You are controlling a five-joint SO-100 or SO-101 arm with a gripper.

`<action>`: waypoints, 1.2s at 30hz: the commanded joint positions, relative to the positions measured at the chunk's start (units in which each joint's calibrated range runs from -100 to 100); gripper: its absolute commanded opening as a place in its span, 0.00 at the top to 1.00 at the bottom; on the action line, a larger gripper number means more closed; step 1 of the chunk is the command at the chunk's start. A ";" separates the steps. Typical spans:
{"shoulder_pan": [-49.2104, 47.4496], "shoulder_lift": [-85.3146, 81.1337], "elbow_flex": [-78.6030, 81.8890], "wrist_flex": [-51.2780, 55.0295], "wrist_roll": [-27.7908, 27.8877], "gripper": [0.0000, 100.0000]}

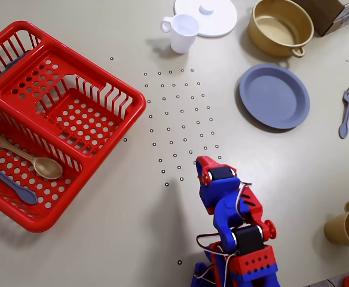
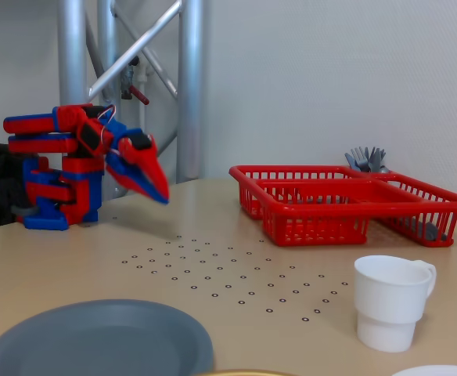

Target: Grasp the plate, place it on the cross drawn on the table.

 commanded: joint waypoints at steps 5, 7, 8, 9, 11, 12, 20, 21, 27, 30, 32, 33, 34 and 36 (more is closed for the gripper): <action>0.98 -0.60 0.99 10.28 -0.05 1.00; 0.91 -0.60 0.99 10.28 -0.05 1.00; 0.98 -0.60 0.99 10.28 -0.15 1.00; 1.13 -0.60 0.99 10.28 -0.20 1.00; 1.34 -0.60 1.08 10.28 0.10 1.00; 1.41 -0.60 1.08 10.28 0.10 1.00; 1.34 -0.60 1.08 10.36 0.54 1.00; 1.27 -0.60 1.08 10.36 0.63 1.00; 0.41 -0.60 1.08 10.44 1.81 1.00; 0.41 -0.60 1.08 10.44 1.86 1.00; 0.41 -0.60 1.08 10.44 1.86 1.00; 0.41 -0.60 1.08 10.44 1.86 1.00; 0.41 -0.60 1.08 10.44 1.86 1.00; 0.41 -0.60 1.08 10.44 1.86 1.00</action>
